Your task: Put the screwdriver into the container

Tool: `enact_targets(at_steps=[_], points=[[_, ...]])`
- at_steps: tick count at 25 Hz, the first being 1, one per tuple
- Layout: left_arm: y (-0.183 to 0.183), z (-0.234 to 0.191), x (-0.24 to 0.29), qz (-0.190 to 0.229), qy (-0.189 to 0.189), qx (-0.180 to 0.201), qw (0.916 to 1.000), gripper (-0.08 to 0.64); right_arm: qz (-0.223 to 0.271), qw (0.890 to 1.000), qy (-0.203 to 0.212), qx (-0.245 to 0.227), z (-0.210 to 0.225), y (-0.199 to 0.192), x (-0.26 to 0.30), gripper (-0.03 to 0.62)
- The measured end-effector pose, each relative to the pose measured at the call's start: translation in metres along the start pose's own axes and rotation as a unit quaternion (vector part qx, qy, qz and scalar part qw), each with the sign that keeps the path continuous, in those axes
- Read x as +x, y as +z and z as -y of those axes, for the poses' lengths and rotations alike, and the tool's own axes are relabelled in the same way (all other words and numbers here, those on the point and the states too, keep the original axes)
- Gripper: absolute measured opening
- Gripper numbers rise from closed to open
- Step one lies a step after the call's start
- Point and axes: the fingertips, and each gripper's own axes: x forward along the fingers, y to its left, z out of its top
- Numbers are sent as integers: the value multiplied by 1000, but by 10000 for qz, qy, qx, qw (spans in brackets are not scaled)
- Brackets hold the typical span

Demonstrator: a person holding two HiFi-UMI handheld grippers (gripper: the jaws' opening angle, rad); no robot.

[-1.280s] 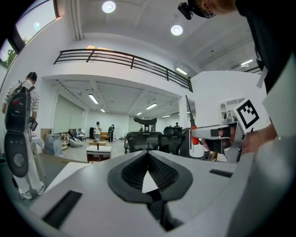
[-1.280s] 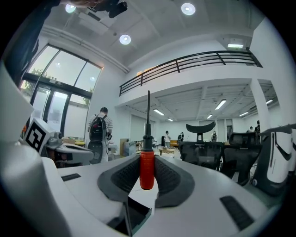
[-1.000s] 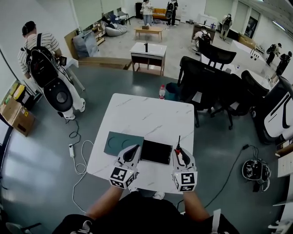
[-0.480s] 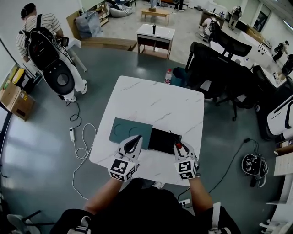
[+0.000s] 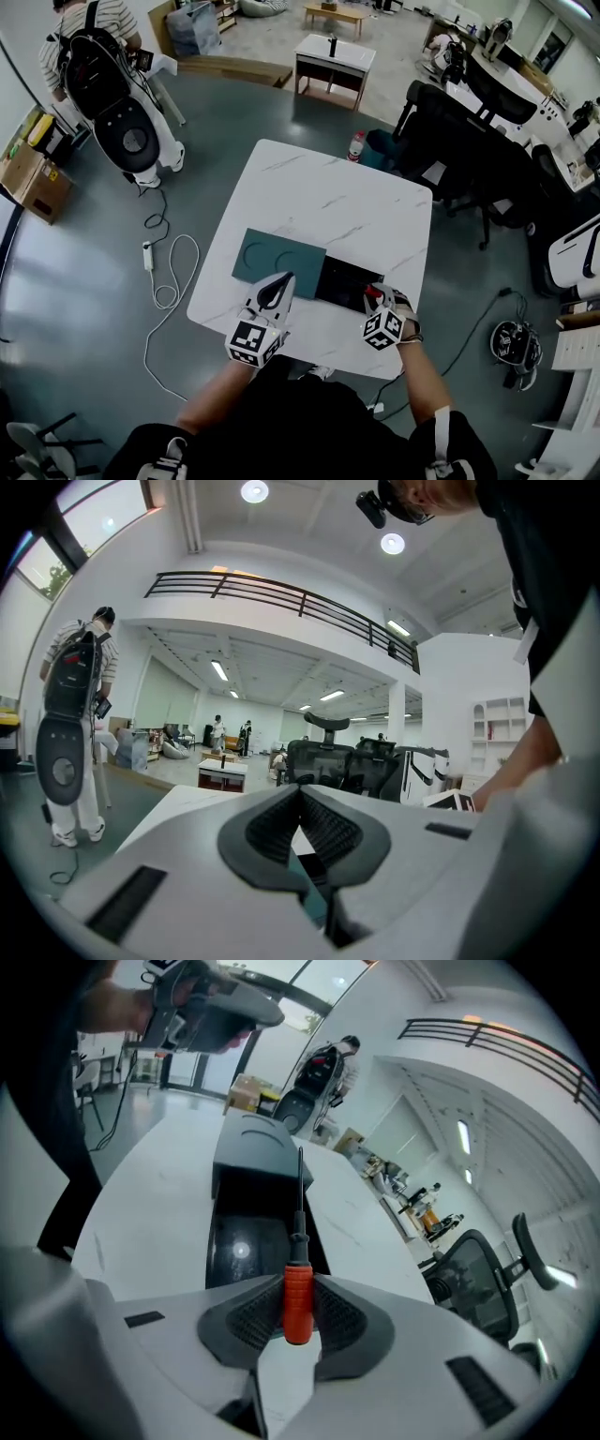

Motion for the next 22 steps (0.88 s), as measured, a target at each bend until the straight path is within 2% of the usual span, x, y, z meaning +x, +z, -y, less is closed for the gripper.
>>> enact_targets(at_steps=[3, 5, 8, 13, 16, 22], points=[[-1, -6, -1, 1, -6, -21, 10000, 6, -543, 9968, 324, -486, -13, -9, 19, 104], [-1, -6, -1, 2, -55, 26, 10000, 6, -689, 9947, 447, -611, -18, -8, 26, 104], [-2, -6, -2, -3, -76, 22, 10000, 6, -841, 9923, 632, -651, -19, -4, 32, 104], [-6, -4, -1, 10, -169, -48, 9998, 6, -1247, 9822, 1079, -895, -29, -8, 48, 104], [-5, -3, 1, 45, -245, -42, 9997, 6, -1352, 9792, 1234, -879, -32, -8, 52, 106], [-4, -10, 2, 53, -164, -49, 9998, 6, -1666, 9709, 1472, -892, -38, -13, 56, 107]])
